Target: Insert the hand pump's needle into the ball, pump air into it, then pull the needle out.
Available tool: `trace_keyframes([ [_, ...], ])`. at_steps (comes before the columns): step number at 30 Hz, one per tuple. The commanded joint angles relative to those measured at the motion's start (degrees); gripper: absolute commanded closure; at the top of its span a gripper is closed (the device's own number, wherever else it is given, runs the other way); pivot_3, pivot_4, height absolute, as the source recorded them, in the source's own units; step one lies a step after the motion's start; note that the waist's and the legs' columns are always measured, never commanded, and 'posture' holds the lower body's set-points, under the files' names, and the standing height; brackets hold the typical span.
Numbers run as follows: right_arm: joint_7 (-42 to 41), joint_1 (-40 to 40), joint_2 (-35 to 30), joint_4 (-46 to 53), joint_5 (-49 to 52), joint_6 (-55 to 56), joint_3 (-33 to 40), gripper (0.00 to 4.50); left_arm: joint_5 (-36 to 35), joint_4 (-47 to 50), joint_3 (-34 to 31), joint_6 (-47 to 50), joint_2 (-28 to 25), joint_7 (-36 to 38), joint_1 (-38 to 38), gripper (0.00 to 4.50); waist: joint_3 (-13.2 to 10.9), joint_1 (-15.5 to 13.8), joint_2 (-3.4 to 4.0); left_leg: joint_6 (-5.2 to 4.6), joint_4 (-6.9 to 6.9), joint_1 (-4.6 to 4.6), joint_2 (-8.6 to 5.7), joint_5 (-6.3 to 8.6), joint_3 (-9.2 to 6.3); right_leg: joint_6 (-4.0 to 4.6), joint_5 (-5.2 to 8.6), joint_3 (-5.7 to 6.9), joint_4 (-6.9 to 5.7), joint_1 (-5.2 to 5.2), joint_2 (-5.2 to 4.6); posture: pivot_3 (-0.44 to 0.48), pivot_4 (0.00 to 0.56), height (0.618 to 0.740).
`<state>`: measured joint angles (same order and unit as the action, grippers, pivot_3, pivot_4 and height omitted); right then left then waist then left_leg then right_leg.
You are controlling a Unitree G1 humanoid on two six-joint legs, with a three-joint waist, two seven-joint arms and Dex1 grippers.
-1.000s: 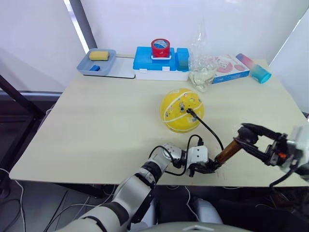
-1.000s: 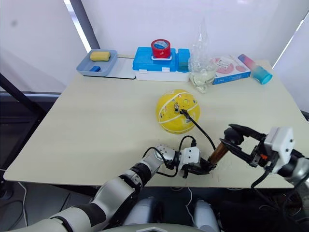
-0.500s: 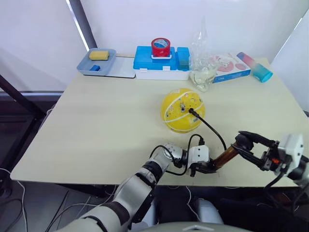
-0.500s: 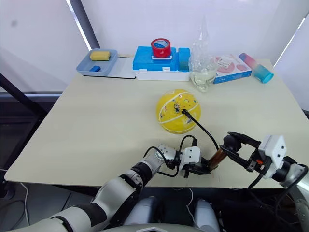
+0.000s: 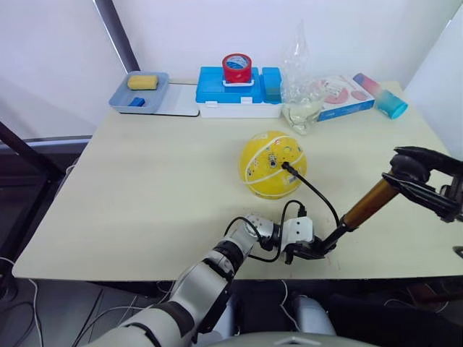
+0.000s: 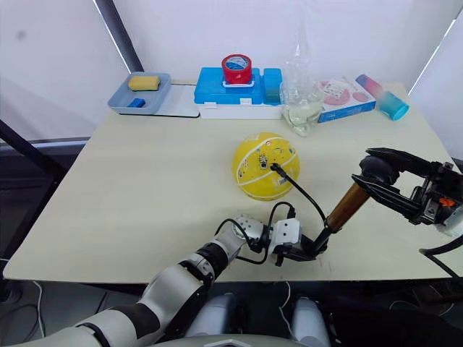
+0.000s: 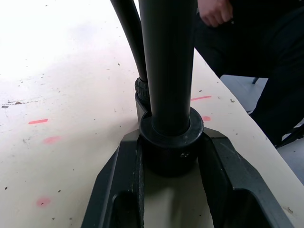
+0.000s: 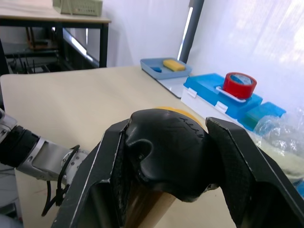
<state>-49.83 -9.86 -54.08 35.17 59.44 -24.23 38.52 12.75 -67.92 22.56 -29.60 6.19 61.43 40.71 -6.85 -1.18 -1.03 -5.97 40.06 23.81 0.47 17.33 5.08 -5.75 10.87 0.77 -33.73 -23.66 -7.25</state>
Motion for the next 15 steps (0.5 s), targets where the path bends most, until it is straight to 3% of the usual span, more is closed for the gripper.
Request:
trace_keyframes([
  [1, -1.7, -2.4, 1.2, 1.8, -3.3, 0.0, -2.3, 2.58, 1.7, -2.1, 0.9, 1.4, -1.3, 0.3, -1.4, 3.40, 0.1, 0.0, -0.13, -0.02, 0.00, -0.06, -0.05, 0.04, 0.02, -0.02, -0.01, -0.01, 0.01, -0.01, -0.03, 0.000, 0.150, 0.737],
  [7, -3.9, -5.8, 7.3, -1.7, -14.5, 5.5, -13.5, 2.58, 1.2, -1.9, 0.5, 2.0, -0.9, 0.6, -1.4, 3.40, 0.4, 0.1, -0.43, -0.11, 0.10, -0.23, -0.12, 0.26, 0.10, -0.06, -0.04, -0.16, -0.02, -0.10, 0.01, 0.000, 0.150, 0.737],
  [15, -3.8, -8.1, 16.6, -13.6, -31.0, 18.4, -26.8, 2.58, 0.9, -1.7, 0.1, 1.9, -0.6, 0.6, -1.5, 3.40, 0.7, 0.1, -0.50, -0.03, 0.10, -0.61, -0.12, 0.50, 0.16, -0.04, -0.04, -0.27, -0.11, -0.12, 0.15, 0.000, 0.150, 0.737],
])
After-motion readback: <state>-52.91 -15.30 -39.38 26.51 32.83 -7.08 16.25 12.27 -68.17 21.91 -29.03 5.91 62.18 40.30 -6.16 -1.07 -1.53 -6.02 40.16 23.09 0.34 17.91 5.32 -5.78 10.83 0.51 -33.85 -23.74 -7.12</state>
